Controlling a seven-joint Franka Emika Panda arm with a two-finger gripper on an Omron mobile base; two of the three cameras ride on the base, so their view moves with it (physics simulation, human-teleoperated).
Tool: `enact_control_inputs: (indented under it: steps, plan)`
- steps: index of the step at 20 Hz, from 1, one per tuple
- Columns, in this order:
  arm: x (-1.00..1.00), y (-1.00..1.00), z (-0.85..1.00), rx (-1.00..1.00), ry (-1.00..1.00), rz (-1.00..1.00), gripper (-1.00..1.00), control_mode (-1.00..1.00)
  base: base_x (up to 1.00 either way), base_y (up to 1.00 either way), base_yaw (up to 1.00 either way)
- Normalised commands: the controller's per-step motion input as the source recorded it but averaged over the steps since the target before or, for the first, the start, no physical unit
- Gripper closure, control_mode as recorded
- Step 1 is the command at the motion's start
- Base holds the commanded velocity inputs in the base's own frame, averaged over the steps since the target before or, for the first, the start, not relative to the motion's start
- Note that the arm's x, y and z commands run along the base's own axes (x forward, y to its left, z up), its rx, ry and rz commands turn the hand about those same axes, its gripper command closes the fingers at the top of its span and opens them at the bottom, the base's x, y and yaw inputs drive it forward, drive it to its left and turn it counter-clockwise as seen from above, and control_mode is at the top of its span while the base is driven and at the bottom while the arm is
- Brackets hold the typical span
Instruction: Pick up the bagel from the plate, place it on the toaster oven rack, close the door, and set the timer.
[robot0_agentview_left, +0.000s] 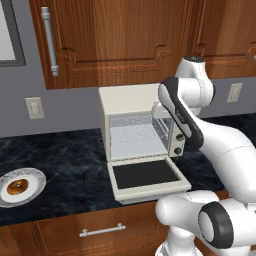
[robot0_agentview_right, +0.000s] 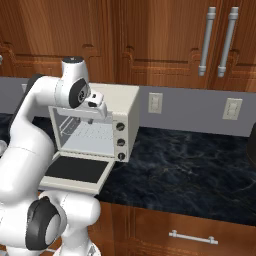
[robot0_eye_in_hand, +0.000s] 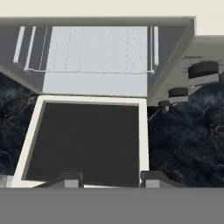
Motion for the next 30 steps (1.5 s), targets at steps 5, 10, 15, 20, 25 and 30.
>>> enact_control_inputs:
  steps: [5,10,15,20,25,30]
  plan:
    - [-0.08,0.00,0.00,0.00,0.00,0.00,-1.00,-1.00,0.00,0.00,0.00]
    - [-0.25,0.00,-0.10,0.00,-0.01,0.00,-1.00,-1.00,0.00,0.00,0.00]
    - [-0.38,0.01,-0.28,0.00,-0.13,0.00,-1.00,-1.00,0.00,0.00,0.00]
    - [-0.18,0.10,-0.25,0.00,-0.17,0.00,-1.00,-1.00,0.00,0.00,0.00]
    - [0.00,0.14,-0.18,0.00,-0.08,0.00,-1.00,-1.00,0.00,0.00,0.00]
    - [0.00,0.20,-0.10,0.01,-0.18,0.00,-1.00,-1.00,0.00,0.00,0.00]
